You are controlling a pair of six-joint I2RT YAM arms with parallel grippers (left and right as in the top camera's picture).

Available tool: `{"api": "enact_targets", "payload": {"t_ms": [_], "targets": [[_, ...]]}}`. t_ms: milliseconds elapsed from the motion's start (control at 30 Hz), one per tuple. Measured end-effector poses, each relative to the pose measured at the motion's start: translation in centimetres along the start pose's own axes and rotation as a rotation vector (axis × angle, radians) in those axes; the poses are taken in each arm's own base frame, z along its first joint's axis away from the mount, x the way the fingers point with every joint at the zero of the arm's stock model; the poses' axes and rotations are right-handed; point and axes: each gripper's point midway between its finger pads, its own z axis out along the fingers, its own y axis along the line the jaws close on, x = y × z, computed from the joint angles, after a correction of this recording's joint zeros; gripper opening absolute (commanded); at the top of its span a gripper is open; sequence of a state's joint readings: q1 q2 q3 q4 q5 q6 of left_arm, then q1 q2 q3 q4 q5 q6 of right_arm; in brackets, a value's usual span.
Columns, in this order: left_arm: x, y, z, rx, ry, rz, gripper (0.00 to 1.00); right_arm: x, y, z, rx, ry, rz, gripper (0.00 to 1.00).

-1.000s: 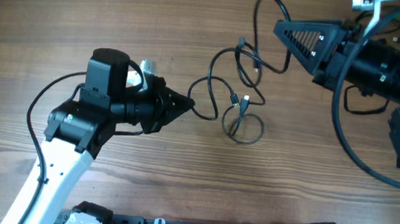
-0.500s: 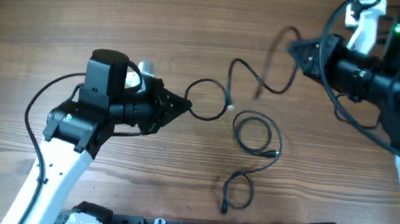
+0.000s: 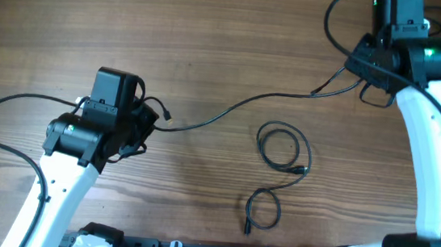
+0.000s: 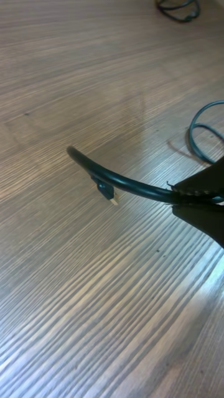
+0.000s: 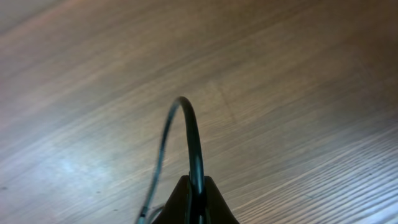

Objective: Untangle cables

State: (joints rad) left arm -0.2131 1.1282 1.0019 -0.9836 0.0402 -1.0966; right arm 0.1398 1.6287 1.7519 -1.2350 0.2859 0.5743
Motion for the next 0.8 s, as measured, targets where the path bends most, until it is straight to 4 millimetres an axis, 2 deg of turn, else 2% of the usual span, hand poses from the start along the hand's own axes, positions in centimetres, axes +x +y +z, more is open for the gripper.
{"api": "enact_targets", "payload": {"t_ms": [100, 200, 367, 433, 567, 667, 800], "targets": [[-0.4, -0.3, 0.0, 0.01, -0.026, 0.003, 0.04, -0.3, -1.5, 1.8, 0.019, 0.05, 0.026, 0.04], [-0.8, -1.2, -0.1, 0.046, -0.04, 0.004, 0.04, -0.6, -2.5, 2.3, 0.003, 0.077, 0.064, 0.04], [-1.7, -1.0, -0.1, 0.049, -0.052, -0.03, 0.08, -0.3, -2.0, 2.4, -0.057, 0.112, 0.083, 0.04], [-1.8, -0.9, -0.1, 0.049, -0.049, -0.034, 0.19, -0.6, -1.9, 2.4, -0.07, 0.107, 0.087, 0.04], [-3.1, 0.1, -0.2, 0.011, -0.098, -0.057, 0.64, -2.2, -3.7, 2.9, -0.041, 0.062, 0.124, 0.04], [-3.0, 0.1, -0.2, 0.011, -0.096, -0.053, 0.68, -3.1, -3.4, 2.9, -0.054, 0.027, 0.128, 0.04], [-2.9, 0.4, -0.2, -0.001, -0.09, -0.053, 0.7, -6.2, -1.6, 2.6, -0.152, -0.086, 0.152, 0.04]]}}
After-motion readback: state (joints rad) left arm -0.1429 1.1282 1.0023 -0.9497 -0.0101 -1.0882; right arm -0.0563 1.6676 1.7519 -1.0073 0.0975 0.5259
